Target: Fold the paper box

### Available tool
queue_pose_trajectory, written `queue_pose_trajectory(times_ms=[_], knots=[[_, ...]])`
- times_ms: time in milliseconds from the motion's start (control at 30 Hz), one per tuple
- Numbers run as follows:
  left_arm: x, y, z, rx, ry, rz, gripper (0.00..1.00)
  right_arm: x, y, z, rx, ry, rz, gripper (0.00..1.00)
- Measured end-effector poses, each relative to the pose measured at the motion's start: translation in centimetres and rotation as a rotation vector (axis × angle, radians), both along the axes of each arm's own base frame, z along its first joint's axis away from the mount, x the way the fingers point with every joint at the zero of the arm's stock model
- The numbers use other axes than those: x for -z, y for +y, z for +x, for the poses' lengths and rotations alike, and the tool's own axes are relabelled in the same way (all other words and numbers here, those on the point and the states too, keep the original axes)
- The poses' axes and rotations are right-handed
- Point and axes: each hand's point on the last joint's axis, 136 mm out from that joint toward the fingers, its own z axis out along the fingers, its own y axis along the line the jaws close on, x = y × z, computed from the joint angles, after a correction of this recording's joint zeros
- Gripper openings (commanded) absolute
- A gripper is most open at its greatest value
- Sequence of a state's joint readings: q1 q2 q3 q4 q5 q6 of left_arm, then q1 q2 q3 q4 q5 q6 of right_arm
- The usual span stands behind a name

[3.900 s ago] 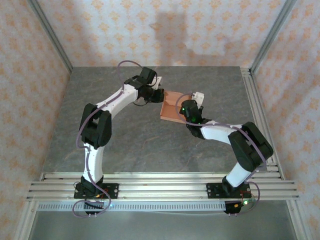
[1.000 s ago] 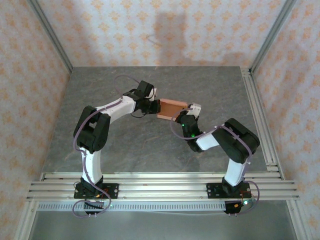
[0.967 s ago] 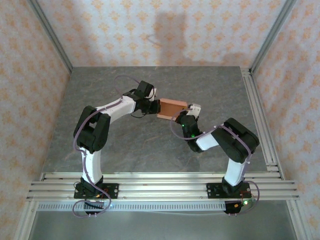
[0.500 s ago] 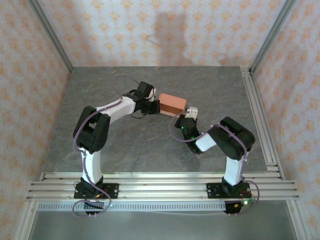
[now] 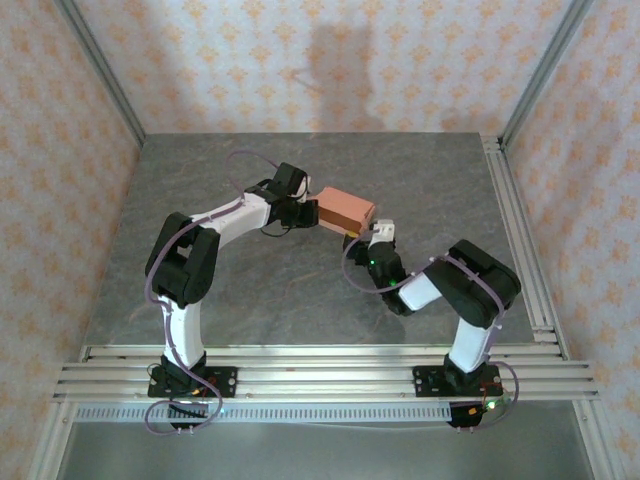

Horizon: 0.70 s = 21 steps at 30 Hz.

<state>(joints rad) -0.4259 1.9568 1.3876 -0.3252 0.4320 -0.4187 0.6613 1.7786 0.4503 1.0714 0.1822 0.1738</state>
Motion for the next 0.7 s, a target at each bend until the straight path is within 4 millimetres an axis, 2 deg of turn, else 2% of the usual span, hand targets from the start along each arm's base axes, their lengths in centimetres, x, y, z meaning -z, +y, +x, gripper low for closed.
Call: queue_pose_trajectory(times_ms=[100, 200, 333, 467, 567, 700], knots=[[0.0, 0.0, 0.0, 0.0, 0.0, 0.001, 0.0, -0.2, 0.1, -1.1, -0.047, 0.001, 0.001, 0.92], [-0.1, 0.1, -0.1, -0.003, -0.001, 0.005, 0.0, -1.3, 0.2, -1.9, -0.086, -0.01, 0.009, 0.93], [-1.3, 0.7, -0.5, -0.013, -0.02, 0.015, 0.15, -4.6, 0.5, -2.6, -0.132, -0.058, 0.027, 0.97], [-3.1, 1.4, -1.4, -0.023, -0.054, 0.019, 0.17, -8.0, 0.3, -3.2, -0.182, -0.088, 0.046, 0.97], [-3.8, 2.2, -2.4, -0.032, -0.068, 0.025, 0.22, -10.7, -0.6, -2.8, -0.175, -0.109, 0.064, 0.96], [-3.1, 3.7, -4.3, -0.053, -0.051, 0.045, 0.47, -13.6, -2.4, -0.2, -0.099, -0.099, 0.1, 0.93]])
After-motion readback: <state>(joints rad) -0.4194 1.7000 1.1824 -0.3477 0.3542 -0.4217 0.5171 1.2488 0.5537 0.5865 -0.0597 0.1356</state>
